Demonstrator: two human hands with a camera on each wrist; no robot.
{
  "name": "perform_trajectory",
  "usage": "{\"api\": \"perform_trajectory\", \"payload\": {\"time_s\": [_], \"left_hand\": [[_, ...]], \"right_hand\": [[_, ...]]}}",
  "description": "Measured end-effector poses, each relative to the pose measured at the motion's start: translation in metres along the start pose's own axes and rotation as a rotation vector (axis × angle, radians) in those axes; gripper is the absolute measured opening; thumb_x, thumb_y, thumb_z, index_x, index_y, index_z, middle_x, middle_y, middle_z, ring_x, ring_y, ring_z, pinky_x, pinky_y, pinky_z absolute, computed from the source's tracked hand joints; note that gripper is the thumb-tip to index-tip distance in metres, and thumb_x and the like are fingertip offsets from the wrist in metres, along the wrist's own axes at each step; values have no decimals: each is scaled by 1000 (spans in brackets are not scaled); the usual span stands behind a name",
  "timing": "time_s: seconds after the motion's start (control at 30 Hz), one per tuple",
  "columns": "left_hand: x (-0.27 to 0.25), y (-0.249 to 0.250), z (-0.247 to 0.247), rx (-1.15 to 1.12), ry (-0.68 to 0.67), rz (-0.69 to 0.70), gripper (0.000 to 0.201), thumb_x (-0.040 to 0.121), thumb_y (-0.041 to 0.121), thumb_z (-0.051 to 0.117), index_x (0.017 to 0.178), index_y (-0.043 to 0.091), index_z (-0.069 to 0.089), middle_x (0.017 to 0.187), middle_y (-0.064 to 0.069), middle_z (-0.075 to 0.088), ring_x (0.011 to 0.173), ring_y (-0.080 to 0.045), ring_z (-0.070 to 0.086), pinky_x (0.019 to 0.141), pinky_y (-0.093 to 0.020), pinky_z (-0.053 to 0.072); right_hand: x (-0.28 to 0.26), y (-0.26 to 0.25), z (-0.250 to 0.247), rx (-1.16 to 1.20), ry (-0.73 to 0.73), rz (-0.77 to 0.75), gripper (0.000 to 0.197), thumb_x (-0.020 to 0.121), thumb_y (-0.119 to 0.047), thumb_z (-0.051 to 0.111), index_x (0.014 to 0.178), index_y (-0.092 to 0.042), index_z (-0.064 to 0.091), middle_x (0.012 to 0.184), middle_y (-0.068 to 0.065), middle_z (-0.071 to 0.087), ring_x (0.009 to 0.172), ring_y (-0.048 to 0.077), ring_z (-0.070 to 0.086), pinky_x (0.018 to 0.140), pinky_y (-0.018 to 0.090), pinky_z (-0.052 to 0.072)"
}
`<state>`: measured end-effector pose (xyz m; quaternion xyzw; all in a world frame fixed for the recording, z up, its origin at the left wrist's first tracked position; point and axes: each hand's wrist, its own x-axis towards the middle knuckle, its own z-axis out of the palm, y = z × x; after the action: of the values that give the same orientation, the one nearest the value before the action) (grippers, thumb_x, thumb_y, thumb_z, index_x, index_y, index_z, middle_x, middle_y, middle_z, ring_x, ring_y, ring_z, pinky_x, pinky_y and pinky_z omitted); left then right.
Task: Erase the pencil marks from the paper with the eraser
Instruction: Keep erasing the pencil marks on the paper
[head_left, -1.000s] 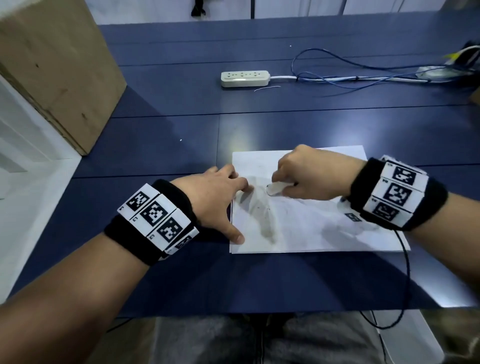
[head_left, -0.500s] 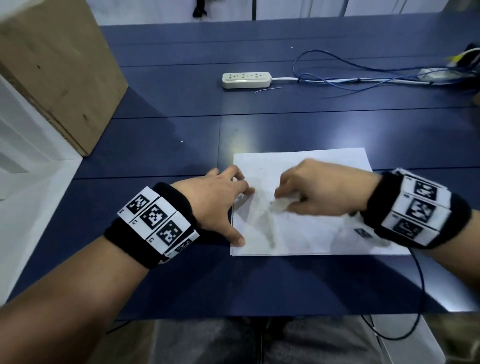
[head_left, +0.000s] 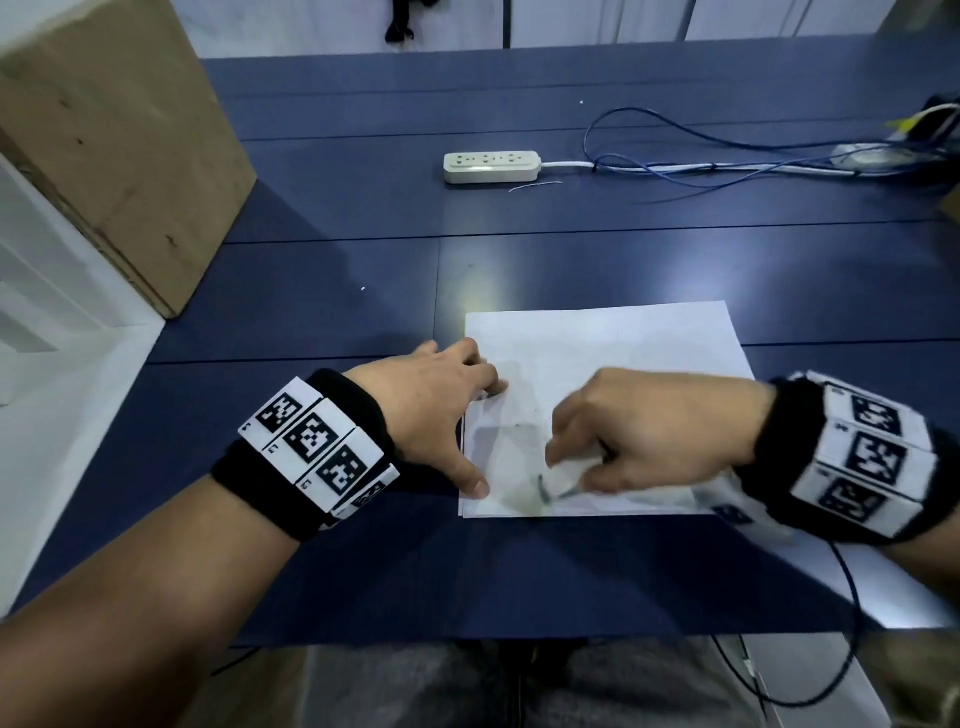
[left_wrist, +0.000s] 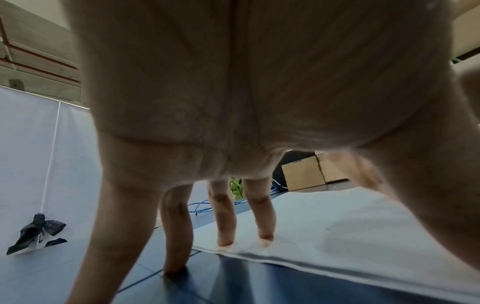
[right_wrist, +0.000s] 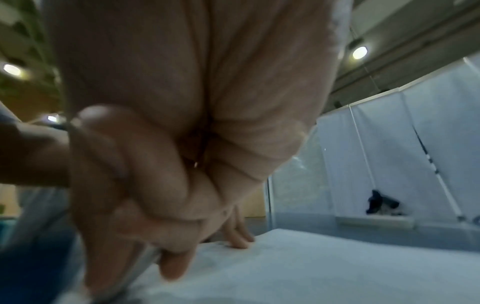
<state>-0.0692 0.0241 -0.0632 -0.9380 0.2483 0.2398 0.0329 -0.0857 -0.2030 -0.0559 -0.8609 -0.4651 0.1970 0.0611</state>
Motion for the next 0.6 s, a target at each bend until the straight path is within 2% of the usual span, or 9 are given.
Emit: {"api": "perform_trajectory", "payload": {"time_s": [0.07, 0.13, 0.2, 0.27, 0.3, 0.4, 0.47, 0.5, 0.6], "left_hand": [[0, 0, 0, 4, -4, -3, 108, 49, 78, 73, 141, 38, 34, 126, 17, 32, 110, -16, 37, 91, -43, 50], [1, 0, 0, 14, -3, -6, 106, 48, 79, 73, 139, 39, 35, 126, 16, 32, 110, -16, 38, 90, -43, 51], [0, 1, -1, 20, 3, -10, 104, 48, 79, 73, 136, 38, 36, 127, 16, 33, 110, -16, 38, 89, -44, 51], [-1, 2, -1, 20, 5, -8, 104, 49, 78, 73, 137, 37, 35, 127, 16, 33, 109, -16, 37, 90, -43, 50], [-1, 2, -1, 20, 5, -5, 105, 50, 78, 73, 138, 37, 35, 127, 15, 33, 108, -15, 37, 90, -43, 50], [-1, 2, -1, 11, 2, 5, 108, 51, 76, 75, 142, 37, 33, 129, 14, 32, 106, -15, 35, 93, -42, 49], [-1, 1, -1, 14, -6, 5, 109, 52, 76, 75, 144, 37, 32, 129, 14, 31, 107, -16, 35, 93, -43, 49], [-1, 2, -1, 17, -10, 5, 109, 52, 76, 75, 144, 36, 32, 129, 13, 31, 109, -17, 36, 93, -43, 49], [-1, 2, -2, 25, -2, 5, 106, 52, 76, 75, 141, 36, 34, 129, 13, 32, 111, -18, 37, 93, -43, 49]], "right_hand": [[0, -3, 0, 31, -66, -19, 32, 83, -31, 64, 114, -23, 72, 98, -3, 69, 76, 9, 49, 72, 16, 36], [10, 12, -5, 0, 11, 43, 30, 84, -33, 65, 112, -24, 72, 96, -3, 71, 82, 14, 58, 74, 18, 38], [18, 32, -14, -73, 117, 174, 22, 88, -41, 59, 95, -26, 73, 83, -1, 70, 78, 22, 61, 72, 27, 47], [18, 46, -15, -108, 182, 245, 35, 88, -52, 48, 79, -24, 65, 70, 0, 64, 70, 24, 56, 66, 38, 52], [17, 46, -11, -120, 203, 218, 34, 86, -50, 47, 79, -22, 65, 71, 0, 64, 70, 24, 56, 67, 38, 51], [2, 15, -3, -45, 108, 33, 23, 81, -29, 62, 99, -18, 73, 88, 0, 68, 76, 15, 56, 70, 19, 41], [-4, -2, 1, 39, -45, -35, 27, 83, -29, 67, 108, -22, 73, 95, -3, 69, 79, 13, 56, 71, 20, 42], [-3, -3, 0, 52, -65, -32, 27, 83, -30, 67, 109, -23, 72, 96, -4, 70, 81, 14, 58, 74, 22, 45], [13, 23, -9, -70, 86, 101, 24, 84, -36, 59, 97, -22, 73, 86, -1, 71, 80, 22, 61, 74, 32, 50]]}}
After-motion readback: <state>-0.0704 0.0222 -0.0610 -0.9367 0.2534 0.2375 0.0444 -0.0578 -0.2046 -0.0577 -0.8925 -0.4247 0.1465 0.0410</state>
